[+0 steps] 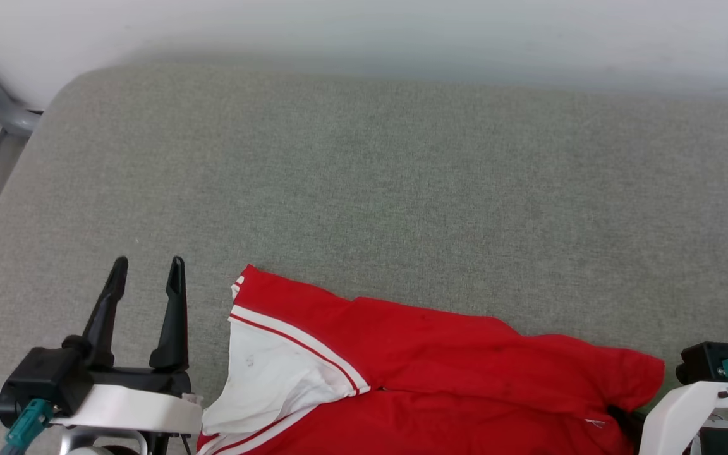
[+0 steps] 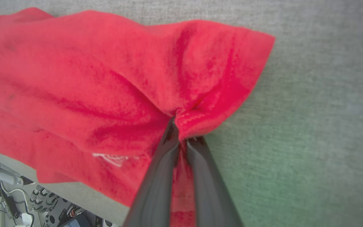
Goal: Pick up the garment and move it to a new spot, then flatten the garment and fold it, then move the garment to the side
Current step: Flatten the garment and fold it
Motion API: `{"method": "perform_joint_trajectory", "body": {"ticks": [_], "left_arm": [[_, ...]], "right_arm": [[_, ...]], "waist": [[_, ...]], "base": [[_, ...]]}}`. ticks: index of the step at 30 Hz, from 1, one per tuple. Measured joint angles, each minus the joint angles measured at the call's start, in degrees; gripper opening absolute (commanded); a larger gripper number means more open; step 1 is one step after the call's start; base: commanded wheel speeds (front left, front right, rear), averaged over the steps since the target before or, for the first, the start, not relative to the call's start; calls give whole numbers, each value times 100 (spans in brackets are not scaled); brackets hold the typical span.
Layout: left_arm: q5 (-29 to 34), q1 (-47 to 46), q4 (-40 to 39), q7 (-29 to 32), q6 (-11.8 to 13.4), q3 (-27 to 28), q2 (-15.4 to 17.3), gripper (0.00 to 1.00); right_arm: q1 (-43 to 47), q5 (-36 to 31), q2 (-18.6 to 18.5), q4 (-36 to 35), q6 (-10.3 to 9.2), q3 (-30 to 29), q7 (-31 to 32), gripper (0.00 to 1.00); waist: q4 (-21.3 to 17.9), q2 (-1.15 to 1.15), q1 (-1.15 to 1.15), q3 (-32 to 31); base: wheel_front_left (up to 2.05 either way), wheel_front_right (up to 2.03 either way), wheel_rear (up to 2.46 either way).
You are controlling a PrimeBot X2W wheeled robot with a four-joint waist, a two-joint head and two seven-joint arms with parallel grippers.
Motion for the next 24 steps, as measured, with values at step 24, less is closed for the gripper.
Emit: {"method": "perform_joint_trajectory", "body": {"ticks": [24], "left_arm": [[213,469,169,59,10,-78,47,100]], "right_arm": [[-107,409,-694,0,8,-1425,311,0]], "waist": [[-484,0,0,-724]], "base": [[0,0,0]]}}
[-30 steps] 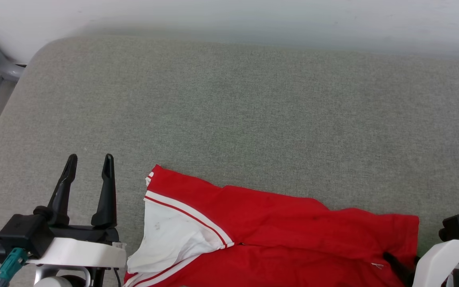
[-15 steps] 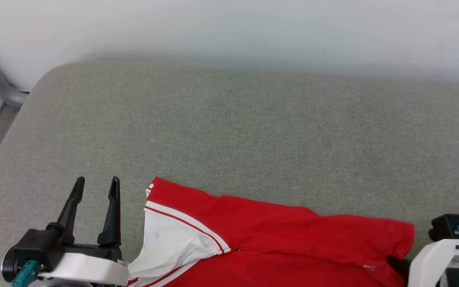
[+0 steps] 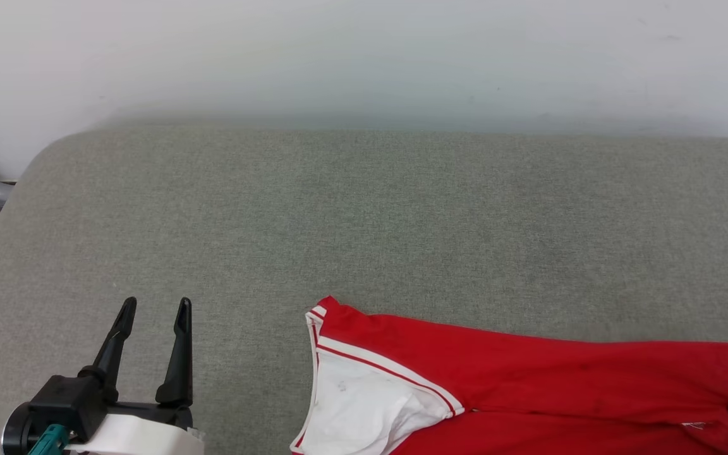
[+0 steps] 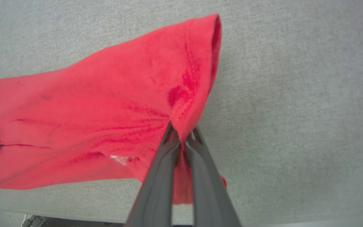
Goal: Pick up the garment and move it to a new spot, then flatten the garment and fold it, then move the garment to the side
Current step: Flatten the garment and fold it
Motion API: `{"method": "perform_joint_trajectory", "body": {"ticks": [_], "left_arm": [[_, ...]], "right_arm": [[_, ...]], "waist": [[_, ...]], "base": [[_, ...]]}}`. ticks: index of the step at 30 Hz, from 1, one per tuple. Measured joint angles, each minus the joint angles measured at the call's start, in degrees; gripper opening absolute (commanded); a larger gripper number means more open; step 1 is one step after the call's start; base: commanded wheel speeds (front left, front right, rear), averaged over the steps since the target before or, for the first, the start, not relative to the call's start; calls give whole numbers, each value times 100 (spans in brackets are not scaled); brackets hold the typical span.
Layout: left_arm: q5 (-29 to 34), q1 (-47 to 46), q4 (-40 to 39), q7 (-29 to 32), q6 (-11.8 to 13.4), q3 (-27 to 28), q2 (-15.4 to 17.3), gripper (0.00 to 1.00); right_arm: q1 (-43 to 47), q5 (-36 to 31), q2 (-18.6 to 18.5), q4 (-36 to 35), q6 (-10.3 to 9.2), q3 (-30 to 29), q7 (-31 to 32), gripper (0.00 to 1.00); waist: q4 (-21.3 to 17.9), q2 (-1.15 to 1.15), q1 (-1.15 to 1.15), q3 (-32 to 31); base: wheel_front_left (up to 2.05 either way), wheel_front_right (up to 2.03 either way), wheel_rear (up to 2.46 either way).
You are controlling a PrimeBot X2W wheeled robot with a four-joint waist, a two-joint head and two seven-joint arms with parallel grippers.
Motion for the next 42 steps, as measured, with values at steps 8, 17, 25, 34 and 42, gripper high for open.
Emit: {"method": "perform_joint_trajectory", "body": {"ticks": [8,17,25,34,42], "left_arm": [[2,37,-11,20,51,-47,-1,100],[-4,34,52,60,77,-110,-18,100],[-10,-146,67,67,25,-194,-11,100],[-64,-508,224,8,-162,-210,-86,100],[-69,-705,409,-41,-281,-177,-226,100]], "right_arm": [[-287,1460,979,-92,-1,-759,1434,0],[-368,4076,1410,479,-1,-701,2530,0],[-586,6294,1432,889,-1,1627,1301,0],[-1082,6422,1434,955,-1,3203,188,0],[-1278,5833,1441,1446,-1,3694,-683,29]], "waist": [[-93,0,0,-82],[13,0,0,-137],[255,0,0,59],[580,0,0,470],[779,0,1,781]], "base": [[0,0,0],[0,0,0],[0,0,0],[0,0,0],[0,0,0]]}}
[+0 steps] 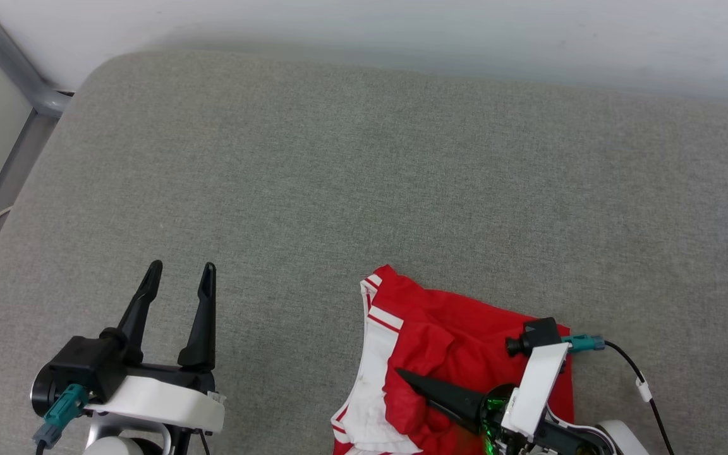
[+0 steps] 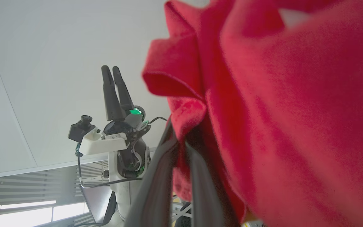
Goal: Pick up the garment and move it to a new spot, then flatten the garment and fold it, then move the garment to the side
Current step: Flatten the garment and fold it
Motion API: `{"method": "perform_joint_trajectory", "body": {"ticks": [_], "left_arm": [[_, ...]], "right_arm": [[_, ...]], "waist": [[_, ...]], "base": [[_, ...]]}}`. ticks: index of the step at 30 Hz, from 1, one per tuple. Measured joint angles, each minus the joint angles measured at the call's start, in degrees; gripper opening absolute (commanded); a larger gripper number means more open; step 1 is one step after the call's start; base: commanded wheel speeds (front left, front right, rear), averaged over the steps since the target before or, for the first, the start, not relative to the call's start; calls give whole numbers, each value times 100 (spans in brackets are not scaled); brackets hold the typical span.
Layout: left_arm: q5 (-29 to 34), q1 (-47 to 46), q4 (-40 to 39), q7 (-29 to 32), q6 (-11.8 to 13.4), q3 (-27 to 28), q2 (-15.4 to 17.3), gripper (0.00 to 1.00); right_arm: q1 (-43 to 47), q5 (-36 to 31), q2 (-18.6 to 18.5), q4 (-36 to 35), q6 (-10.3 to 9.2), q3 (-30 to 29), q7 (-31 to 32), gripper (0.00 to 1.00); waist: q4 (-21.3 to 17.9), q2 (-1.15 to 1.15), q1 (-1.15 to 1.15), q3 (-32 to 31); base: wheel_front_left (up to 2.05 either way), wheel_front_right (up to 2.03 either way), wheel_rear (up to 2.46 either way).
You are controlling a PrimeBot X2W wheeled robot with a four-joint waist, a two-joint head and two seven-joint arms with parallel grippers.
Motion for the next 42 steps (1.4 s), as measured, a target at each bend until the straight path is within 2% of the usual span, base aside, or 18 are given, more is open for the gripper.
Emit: {"method": "perform_joint_trajectory", "body": {"ticks": [1,2,3,4,9,14,23,28,32,37,42], "left_arm": [[3,-12,26,-1,-21,11,-10,100],[8,-17,44,-2,-31,22,-24,100],[9,-20,62,-3,-43,38,-35,100],[13,-23,77,-8,-47,49,-48,100],[69,-23,120,-10,-78,101,-88,100],[127,37,121,-10,-76,129,-104,100],[160,244,113,-10,7,199,-87,100],[143,356,133,-5,109,285,-37,100],[144,459,183,36,202,314,-9,100],[169,558,194,51,312,320,-2,100],[231,790,259,48,433,313,-18,100]], "right_arm": [[-13,0,-3,36,0,35,-67,54],[-22,-13,-7,58,0,71,-131,57],[-26,-20,-5,74,0,116,-183,74],[-25,-8,-4,70,0,159,-225,100],[-27,-45,-5,-237,0,278,-458,100],[7,-516,-114,-856,0,245,-929,100],[290,-2858,-641,-1584,0,-299,-2746,100],[639,-4769,-810,-1750,0,-1035,-3443,100],[889,-5949,-664,-2078,1,-1560,-3745,100],[1238,-7103,-416,-2450,0,-1981,-3983,100],[1727,-7775,-182,-2798,0,-2096,-3943,100]], "waist": [[8,0,0,11],[8,0,0,12],[4,0,0,7],[-3,0,0,-1],[-53,0,-1,-112],[-130,0,-1,-283],[-356,0,-1,-523],[-519,0,-1,-663],[-648,0,-1,-786],[-776,0,-1,-947],[-860,0,-1,-1162]], "base": [[0,0,0],[0,0,0],[0,0,0],[0,0,0],[0,0,0],[0,0,0],[0,0,0],[0,0,0],[0,0,0],[0,0,0],[0,0,0]]}}
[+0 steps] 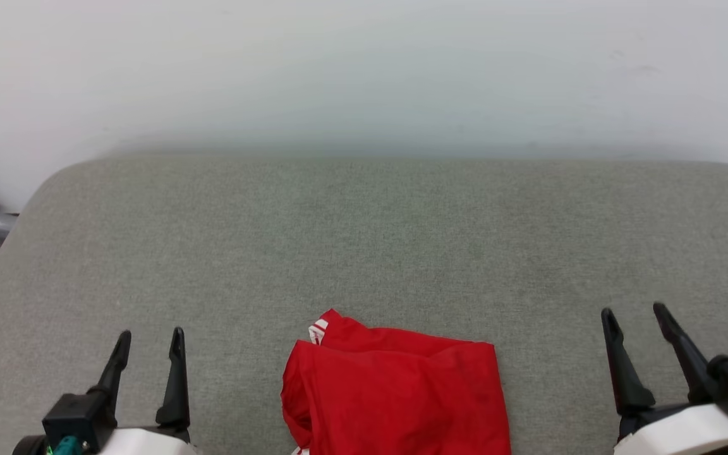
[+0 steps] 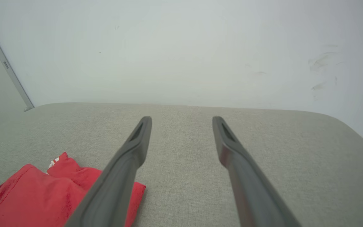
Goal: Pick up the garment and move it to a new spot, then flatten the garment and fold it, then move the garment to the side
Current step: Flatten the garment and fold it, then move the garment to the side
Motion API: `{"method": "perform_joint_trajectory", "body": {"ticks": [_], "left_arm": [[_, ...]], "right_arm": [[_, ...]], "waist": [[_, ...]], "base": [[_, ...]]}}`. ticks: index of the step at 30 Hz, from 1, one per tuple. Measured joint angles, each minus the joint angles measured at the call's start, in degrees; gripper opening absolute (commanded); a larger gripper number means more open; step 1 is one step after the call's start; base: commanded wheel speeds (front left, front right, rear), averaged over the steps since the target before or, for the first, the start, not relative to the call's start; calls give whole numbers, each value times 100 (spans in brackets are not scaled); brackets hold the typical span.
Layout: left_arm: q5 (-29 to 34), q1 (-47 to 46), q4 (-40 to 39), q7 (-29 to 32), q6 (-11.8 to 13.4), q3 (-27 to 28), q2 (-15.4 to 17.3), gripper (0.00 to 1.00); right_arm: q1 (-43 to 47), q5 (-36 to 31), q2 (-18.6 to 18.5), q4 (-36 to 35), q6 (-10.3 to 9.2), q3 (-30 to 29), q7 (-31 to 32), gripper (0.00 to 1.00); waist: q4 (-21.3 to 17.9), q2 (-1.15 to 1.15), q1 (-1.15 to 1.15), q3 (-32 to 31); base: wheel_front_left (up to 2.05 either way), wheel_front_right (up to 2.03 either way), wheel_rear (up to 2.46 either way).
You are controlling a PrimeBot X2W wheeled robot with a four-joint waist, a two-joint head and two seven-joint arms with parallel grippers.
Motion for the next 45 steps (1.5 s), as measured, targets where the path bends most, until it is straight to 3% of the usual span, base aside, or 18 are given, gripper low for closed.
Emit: {"method": "perform_joint_trajectory", "body": {"ticks": [20,25,32,35,40,45], "left_arm": [[109,308,27,-56,-29,-30,-115,100],[96,170,35,-57,-81,20,-120,100],[136,-162,-100,-58,-255,62,-221,100],[182,-441,-123,-59,-430,158,-348,100],[282,-725,-66,-60,-691,278,-560,100],[426,-944,-14,-66,-955,469,-788,100]], "right_arm": [[574,-233,160,-364,0,-318,255,100],[573,412,167,-250,0,-631,589,100],[419,2381,145,327,0,-1190,2134,100],[241,3092,23,524,0,-1055,3170,100],[12,3575,-23,786,0,-703,4070,100],[-361,3750,-26,1141,0,-333,4491,100]], "waist": [[-118,0,0,-239],[-64,0,0,-159],[169,0,1,110],[339,0,1,375],[556,0,1,731],[781,0,2,1105]], "base": [[0,0,0],[0,0,0],[0,0,0],[0,0,0],[0,0,0],[0,0,0]]}}
